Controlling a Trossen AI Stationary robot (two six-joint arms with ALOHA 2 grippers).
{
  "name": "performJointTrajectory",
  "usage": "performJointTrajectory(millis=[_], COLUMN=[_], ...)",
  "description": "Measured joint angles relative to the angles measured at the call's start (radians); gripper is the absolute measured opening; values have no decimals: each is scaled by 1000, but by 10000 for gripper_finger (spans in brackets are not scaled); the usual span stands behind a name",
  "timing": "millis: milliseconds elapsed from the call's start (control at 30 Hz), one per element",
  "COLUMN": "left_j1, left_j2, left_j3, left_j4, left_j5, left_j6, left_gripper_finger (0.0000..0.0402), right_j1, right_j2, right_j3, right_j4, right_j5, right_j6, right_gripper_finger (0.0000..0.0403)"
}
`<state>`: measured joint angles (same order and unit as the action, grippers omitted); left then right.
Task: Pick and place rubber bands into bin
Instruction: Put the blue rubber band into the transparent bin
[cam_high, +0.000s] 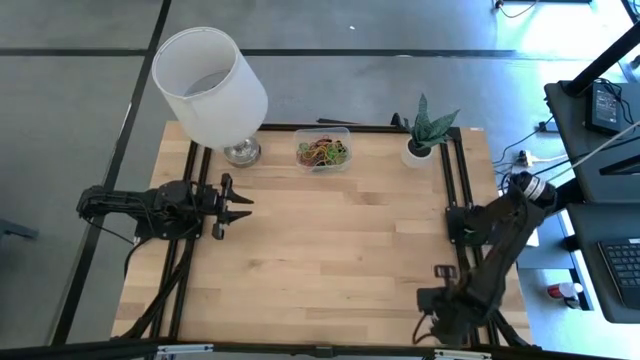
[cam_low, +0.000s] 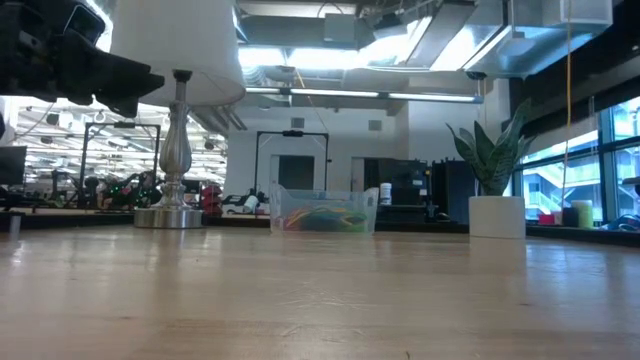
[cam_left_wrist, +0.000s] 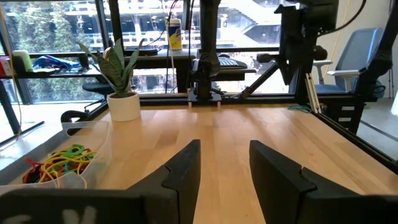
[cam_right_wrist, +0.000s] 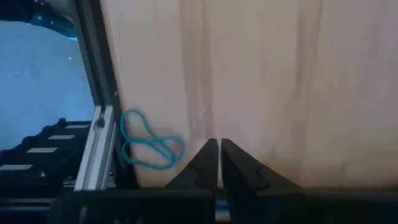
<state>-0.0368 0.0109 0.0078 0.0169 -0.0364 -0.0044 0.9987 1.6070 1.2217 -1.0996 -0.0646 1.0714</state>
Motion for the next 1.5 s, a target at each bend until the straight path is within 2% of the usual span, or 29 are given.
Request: performJointTrajectory(millis=[167, 267, 367, 533, 667, 767, 967, 1133, 1300, 1400, 1500], left_j1=[0, 0, 0, 0, 0, 0, 0, 0, 0, 0, 0], left_j2=[0, 0, 0, 0, 0, 0, 0, 0, 0, 0, 0], left_j3=[0, 0, 0, 0, 0, 0, 0, 0, 0, 0, 0], left_j4=[0, 0, 0, 1, 1, 1, 1, 1, 0, 0, 1], left_j5=[0, 0, 0, 0, 0, 0, 0, 0, 0, 0, 0], left_j6=[0, 0, 0, 0, 0, 0, 0, 0, 0, 0, 0], left_gripper_finger=[131, 131, 131, 131, 131, 131, 131, 131, 131, 131, 131], right_j1=[74, 96, 101, 94, 68, 46, 24, 25, 25, 18, -4], right_j2=[35, 53, 72, 109, 145, 181, 262, 264, 254, 253, 253], right_j3=[0, 0, 0, 0, -1, -1, -20, -158, -256, -278, -284], right_j4=[14, 33, 40, 65, 149, 219, 237, 491, 588, 596, 590], right_j5=[-29, -39, -100, -208, -290, -306, -405, -427, -430, -433, -446], right_j6=[204, 415, 579, 717, 756, 757, 734, 801, 835, 823, 790], right_gripper_finger=[63, 93, 122, 162, 186, 197, 201, 201, 196, 169, 113])
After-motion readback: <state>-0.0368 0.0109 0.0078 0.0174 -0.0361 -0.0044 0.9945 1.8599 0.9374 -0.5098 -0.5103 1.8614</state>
